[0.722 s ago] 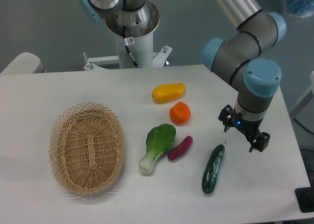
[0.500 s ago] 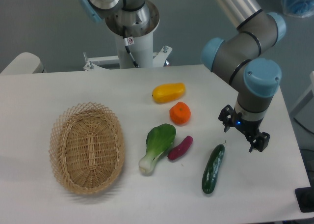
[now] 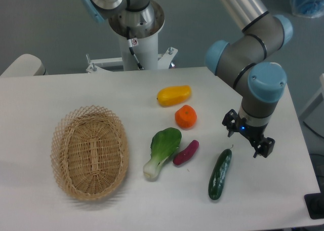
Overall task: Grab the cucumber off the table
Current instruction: 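Lower the open gripper down over the green cucumber, then close the gripper around the middle of the cucumber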
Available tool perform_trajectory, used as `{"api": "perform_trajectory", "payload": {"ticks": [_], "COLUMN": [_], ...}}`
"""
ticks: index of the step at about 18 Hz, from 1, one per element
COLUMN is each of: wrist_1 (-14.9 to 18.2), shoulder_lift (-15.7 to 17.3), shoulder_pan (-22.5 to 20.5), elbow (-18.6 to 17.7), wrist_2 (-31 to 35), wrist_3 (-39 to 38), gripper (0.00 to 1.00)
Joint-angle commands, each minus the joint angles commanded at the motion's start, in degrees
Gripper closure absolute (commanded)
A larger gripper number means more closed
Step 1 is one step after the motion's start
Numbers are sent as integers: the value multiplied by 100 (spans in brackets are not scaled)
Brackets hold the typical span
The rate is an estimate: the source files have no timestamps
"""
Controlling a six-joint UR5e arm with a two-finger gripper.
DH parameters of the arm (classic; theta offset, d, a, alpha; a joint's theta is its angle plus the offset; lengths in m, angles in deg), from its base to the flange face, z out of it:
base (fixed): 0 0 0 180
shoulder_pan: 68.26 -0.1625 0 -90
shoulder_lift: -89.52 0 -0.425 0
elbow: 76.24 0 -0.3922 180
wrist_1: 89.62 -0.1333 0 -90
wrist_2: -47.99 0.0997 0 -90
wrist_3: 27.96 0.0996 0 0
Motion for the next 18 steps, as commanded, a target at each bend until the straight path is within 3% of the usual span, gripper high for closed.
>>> {"api": "perform_trajectory", "payload": {"ticks": [3, 10, 15, 18], "wrist_1": [-87, -1071, -1143, -1143], "shoulder_lift": [-70, -553, -861, -914], "shoulder_pan": [220, 414, 510, 546], "elbow": [0, 140, 439, 413], "wrist_2": [-18, -44, -9, 9], "wrist_3": [-545, -1381, -1978, -2190], "gripper": [0, 0, 0, 0]}}
